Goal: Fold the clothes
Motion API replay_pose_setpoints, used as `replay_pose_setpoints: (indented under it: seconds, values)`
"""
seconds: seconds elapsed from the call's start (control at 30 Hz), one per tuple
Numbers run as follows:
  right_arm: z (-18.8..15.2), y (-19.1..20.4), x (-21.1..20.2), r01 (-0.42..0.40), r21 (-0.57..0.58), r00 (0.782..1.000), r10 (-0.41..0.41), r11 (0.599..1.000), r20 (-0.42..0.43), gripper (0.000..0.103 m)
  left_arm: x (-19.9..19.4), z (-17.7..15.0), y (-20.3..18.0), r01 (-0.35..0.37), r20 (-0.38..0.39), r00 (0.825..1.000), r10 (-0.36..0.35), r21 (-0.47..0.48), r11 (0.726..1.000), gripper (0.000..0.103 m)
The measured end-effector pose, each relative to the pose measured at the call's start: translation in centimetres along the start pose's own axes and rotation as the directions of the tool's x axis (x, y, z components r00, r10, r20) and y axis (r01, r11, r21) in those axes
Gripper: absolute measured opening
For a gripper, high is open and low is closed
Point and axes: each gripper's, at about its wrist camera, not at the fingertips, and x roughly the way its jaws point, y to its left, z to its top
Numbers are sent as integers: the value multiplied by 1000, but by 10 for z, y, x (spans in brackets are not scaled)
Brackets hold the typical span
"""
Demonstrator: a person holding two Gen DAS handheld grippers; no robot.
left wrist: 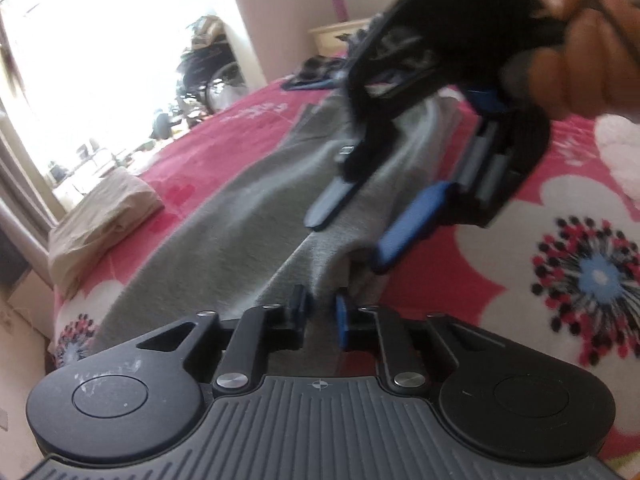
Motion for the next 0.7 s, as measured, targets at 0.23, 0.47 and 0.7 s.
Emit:
replay_pose_setpoints:
  seconds: [0.23,0.47,0.7]
  values:
    - [2,-10,13,19,95,999,-17,995,-28,39,-3,-11,-12,44,-21,999,-44,28,999,9]
    - [-11,-13,5,66,95,998,-65,993,-18,39,-1,-11,-15,53,-25,998,-52,49,997,9]
    - [-11,-10,3,68,87,998,-69,994,0,39,3,-10,-17,49,-37,998,-46,92,995,9]
